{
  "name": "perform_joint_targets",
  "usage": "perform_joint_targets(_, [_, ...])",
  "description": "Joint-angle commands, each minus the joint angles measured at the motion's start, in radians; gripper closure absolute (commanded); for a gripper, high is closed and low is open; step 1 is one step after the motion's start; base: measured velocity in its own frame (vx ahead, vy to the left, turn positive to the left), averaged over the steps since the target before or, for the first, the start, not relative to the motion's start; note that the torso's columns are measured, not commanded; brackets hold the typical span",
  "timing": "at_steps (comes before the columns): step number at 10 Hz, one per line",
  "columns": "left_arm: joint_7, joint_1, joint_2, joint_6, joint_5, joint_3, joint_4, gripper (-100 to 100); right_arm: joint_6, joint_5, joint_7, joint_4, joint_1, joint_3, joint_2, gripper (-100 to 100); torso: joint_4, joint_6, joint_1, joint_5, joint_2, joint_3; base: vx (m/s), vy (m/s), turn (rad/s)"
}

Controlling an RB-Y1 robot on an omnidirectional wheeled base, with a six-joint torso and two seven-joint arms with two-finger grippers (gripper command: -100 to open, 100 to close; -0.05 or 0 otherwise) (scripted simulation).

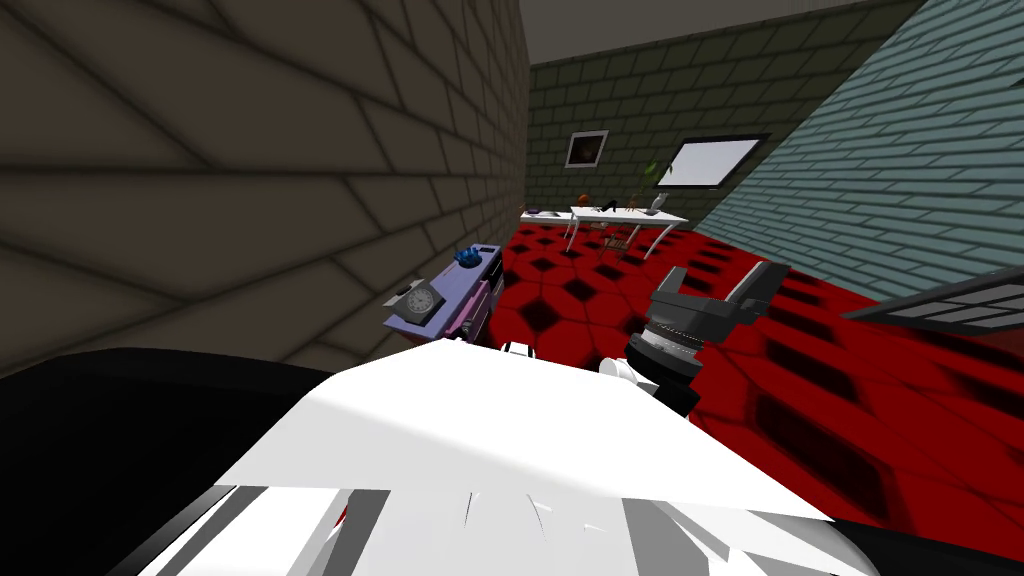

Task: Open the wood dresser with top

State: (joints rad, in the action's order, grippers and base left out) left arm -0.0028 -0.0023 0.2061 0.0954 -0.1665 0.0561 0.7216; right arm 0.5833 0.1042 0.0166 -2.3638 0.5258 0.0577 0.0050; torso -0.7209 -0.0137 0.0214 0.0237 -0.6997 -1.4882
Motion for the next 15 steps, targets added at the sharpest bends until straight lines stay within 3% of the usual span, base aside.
perform_joint_targets(1, [0.015,-0.096,-0.051,-0.047,0.045,-0.039,-0.102,100,0.0,0.0,0.0,0.0,0.0,0.0,0.0,0,0.001,0.0,0.001,0.002,-0.005,0.002,-0.156,-0.008,-0.016])
perform_joint_targets(3, [0.015,-0.158,-0.051,-0.048,0.045,-0.039,-0.135,100,0.0,0.0,0.0,0.0,0.0,0.0,0.0,0,0.0,0.002,-0.002,-0.003,-0.005,0.001,-0.06,-0.004,0.0])
perform_joint_targets(4, [0.03,-0.201,-0.093,-0.075,0.09,-0.087,-0.186,100,0.0,0.0,0.0,0.0,0.0,0.0,0.0,0,0.0,0.002,-0.003,-0.004,0.0,-0.001,-0.133,0.004,0.038])
perform_joint_targets(6, [0.03,-0.245,-0.093,-0.076,0.09,-0.087,-0.163,100,0.0,0.0,0.0,0.0,0.0,0.0,0.0,0,0.0,0.007,-0.006,-0.007,-0.013,0.003,-0.117,0.0,-0.01])
perform_joint_targets(8, [0.03,-0.306,-0.093,-0.076,0.09,-0.087,-0.259,100,0.0,0.0,0.0,0.0,0.0,0.0,0.0,0,-0.007,0.004,-0.011,-0.012,-0.009,0.002,-0.024,0.005,0.021])
perform_joint_targets(9, [0.045,-0.354,-0.135,-0.104,0.135,-0.134,-0.308,100,0.0,0.0,0.0,0.0,0.0,0.0,0.0,0,-0.005,0.003,-0.011,-0.011,-0.007,0.001,-0.124,-0.004,0.011])
perform_joint_targets(10, [0.045,-0.389,-0.135,-0.104,0.135,-0.134,-0.335,100,0.0,0.0,0.0,0.0,0.0,0.0,0.0,0,-0.002,0.005,-0.012,-0.01,-0.015,0.003,-0.146,-0.004,-0.016])
perform_joint_targets(11, [0.045,-0.454,-0.135,-0.085,0.135,-0.134,-0.383,100,0.0,0.0,0.0,0.0,0.0,0.0,0.0,0,-0.001,0.009,-0.012,-0.012,-0.019,0.004,-0.077,-0.006,-0.022])
perform_joint_targets(12, [0.039,-0.422,-0.132,-0.13,0.136,-0.146,-0.297,-100,0.0,0.0,0.0,0.0,0.0,0.0,0.0,0,-0.008,0.011,-0.014,-0.017,-0.021,0.004,-0.076,-0.016,0.016])
perform_joint_targets(15, [0.04,-0.467,-0.122,-0.187,0.134,-0.151,-0.283,-100,0.0,0.0,0.0,0.0,0.0,0.0,0.0,0,-0.018,0.014,-0.022,-0.024,-0.039,0.013,-0.072,-0.007,0.013])
